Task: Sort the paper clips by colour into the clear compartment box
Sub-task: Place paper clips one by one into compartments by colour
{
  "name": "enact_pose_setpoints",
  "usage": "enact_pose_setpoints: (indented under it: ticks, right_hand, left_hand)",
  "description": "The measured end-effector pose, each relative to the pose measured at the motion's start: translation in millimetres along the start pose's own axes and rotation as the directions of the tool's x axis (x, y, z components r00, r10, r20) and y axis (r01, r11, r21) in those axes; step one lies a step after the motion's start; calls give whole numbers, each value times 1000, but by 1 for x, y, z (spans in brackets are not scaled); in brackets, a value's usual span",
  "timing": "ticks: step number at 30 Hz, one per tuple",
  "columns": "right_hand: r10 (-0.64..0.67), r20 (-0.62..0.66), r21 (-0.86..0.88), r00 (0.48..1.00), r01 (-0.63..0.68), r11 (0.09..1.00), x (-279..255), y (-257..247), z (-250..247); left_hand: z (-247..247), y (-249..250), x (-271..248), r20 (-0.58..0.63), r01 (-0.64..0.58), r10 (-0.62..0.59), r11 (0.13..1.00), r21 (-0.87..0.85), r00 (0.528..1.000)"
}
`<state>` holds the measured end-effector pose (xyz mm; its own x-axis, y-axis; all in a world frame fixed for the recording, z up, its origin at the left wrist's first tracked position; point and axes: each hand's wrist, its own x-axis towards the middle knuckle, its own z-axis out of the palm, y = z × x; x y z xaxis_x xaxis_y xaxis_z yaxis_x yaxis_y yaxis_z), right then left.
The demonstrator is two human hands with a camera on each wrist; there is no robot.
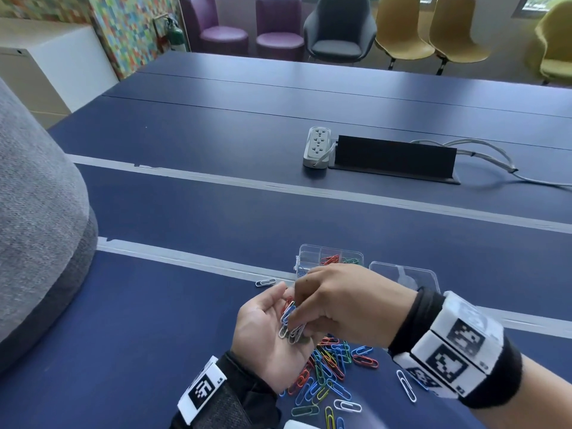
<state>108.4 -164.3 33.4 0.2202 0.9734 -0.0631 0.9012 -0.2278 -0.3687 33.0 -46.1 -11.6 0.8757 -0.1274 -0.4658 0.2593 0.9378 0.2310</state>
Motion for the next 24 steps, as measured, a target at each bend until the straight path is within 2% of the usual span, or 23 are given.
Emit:
enact_pose_setpoints:
  ticks: [6,11,18,21,24]
  right_hand:
    - [6,-67,15,998,-5,1000,1,-3,8]
    - [38,-81,46,996,-34,998,0,-5,6]
    - [85,-126,162,988,-64,985,0,-6,8]
    - [108,-137,158,985,-86,984,0,-4,9]
    - [170,-212,181,962,-132,974,-1,2,0]
  left_hand:
    - [-3,-3,1,-80,1,-2,1000,-7,997]
    - [-2,-4,2,-55,-12,17,997,82,998]
    - [-4,-5,3,-49,22,-21,999,39,999]
    - [-2,-4,3,-54,29,-29,1000,-5,998]
    - [0,-4,4,-37,24,-25,1000,-16,999]
